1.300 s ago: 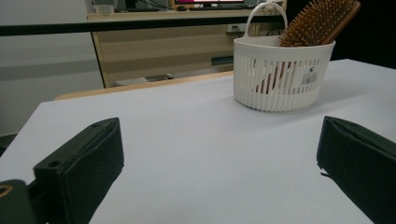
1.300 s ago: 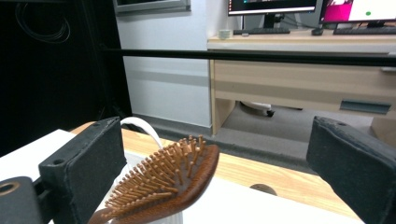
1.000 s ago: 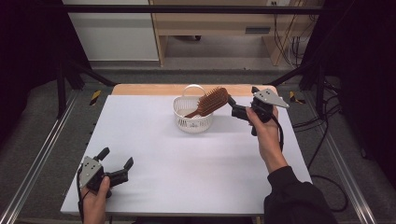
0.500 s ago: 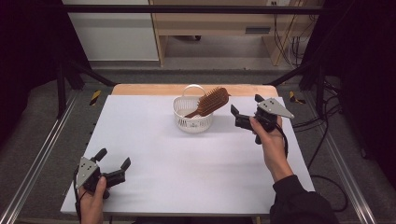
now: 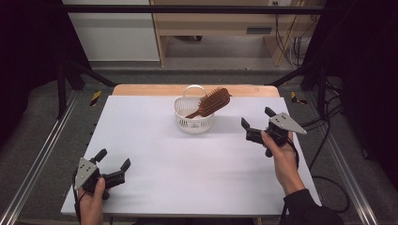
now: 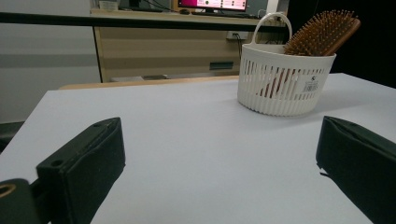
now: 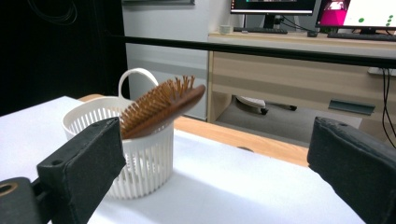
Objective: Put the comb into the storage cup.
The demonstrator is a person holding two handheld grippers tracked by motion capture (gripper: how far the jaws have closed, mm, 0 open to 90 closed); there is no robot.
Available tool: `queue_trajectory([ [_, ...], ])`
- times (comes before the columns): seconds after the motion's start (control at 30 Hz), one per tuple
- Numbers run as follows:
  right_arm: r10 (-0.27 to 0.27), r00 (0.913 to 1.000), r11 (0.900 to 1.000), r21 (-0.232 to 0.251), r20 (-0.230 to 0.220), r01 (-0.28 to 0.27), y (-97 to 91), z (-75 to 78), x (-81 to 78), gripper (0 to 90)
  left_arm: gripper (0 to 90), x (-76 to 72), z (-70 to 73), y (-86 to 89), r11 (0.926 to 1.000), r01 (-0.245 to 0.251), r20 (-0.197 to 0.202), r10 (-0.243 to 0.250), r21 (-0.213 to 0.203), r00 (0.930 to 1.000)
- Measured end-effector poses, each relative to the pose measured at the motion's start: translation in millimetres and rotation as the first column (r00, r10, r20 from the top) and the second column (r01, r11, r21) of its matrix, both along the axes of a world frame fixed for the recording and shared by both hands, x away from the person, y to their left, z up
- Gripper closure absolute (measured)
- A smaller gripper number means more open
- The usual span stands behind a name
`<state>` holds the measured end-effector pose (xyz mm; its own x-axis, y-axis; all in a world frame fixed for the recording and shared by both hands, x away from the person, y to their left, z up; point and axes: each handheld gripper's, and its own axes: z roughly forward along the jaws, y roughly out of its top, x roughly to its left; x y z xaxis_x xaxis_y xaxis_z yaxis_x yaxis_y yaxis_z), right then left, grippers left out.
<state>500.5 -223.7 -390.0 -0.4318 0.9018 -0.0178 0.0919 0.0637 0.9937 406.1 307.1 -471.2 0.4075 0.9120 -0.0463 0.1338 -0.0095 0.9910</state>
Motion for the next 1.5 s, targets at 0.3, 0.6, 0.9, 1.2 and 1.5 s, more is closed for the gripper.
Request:
queue_trajectory([
  [0.3,-0.006,0.9998,0.9999,0.010,-0.017,0.006,-13.0,-18.2,-19.6,3.7,1.1,-0.7,-0.1,-2.0,0.9998,0.019,0.002,-0.019,0.005,0.9998],
  [0.6,-0.025,0.9996,0.9997,0.007,-0.017,0.025,-26.1,-29.1,-31.9,3.8,0.9,-2.1,0.6,-0.5,0.9999,0.013,0.002,-0.013,-0.001,0.9999],
  [0.9,-0.048,0.9987,0.9988,0.011,-0.014,0.049,-45.1,-38.6,-47.3,4.0,0.9,-4.5,1.0,-0.2,0.9999,0.013,0.004,-0.013,0.005,0.9999],
  [1.2,-0.047,0.9988,0.9989,0.008,-0.016,0.047,-55.1,-47.6,-58.6,3.8,0.9,-7.1,1.3,-1.3,0.9998,0.021,0.007,-0.021,0.006,0.9998],
  [1.5,-0.032,0.9992,0.9994,0.009,-0.024,0.032,-58.3,-57.9,-64.7,3.8,0.9,-11.7,1.7,-0.2,0.9995,0.032,0.007,-0.032,0.004,0.9995],
])
